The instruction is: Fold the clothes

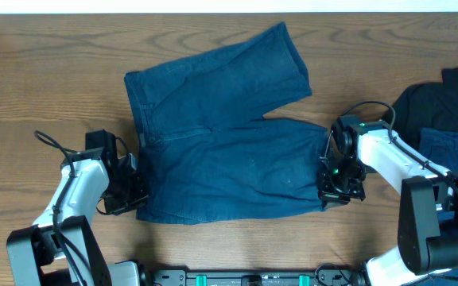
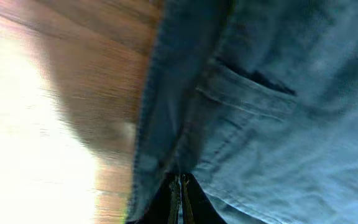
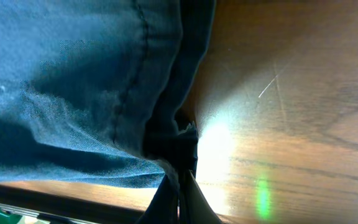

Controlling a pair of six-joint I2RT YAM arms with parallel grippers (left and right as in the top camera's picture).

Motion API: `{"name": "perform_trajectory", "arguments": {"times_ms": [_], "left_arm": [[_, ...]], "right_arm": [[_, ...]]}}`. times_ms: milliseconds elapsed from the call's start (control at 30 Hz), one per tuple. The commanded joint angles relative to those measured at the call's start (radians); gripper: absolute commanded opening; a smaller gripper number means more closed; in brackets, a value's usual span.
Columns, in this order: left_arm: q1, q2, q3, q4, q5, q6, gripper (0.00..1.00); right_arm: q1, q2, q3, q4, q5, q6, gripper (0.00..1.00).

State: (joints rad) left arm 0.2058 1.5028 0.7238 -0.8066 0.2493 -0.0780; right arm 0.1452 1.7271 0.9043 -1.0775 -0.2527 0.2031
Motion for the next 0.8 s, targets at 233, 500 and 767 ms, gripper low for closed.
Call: {"name": "perform_trajectory", "arguments": {"times_ms": [233, 500, 767], "left_arm": [[0.063, -0.005, 0.094, -0.072, -0.16, -0.085, 0.06], [0.029, -0.012, 0.087, -0.085, 0.13, -0.008, 0.27], [-0.099, -0.011, 0.0, -0.006, 0.087, 0.005, 0.45]], "right_arm": [[-0.061, -0.007, 0.017, 0.004, 0.066, 0.059, 0.01], [-0.068, -0.007, 0.017, 0.005, 0.058, 0.042, 0.01], [-0.067, -0.007, 0.017, 0.012, 0.058, 0.043, 0.01]]}}
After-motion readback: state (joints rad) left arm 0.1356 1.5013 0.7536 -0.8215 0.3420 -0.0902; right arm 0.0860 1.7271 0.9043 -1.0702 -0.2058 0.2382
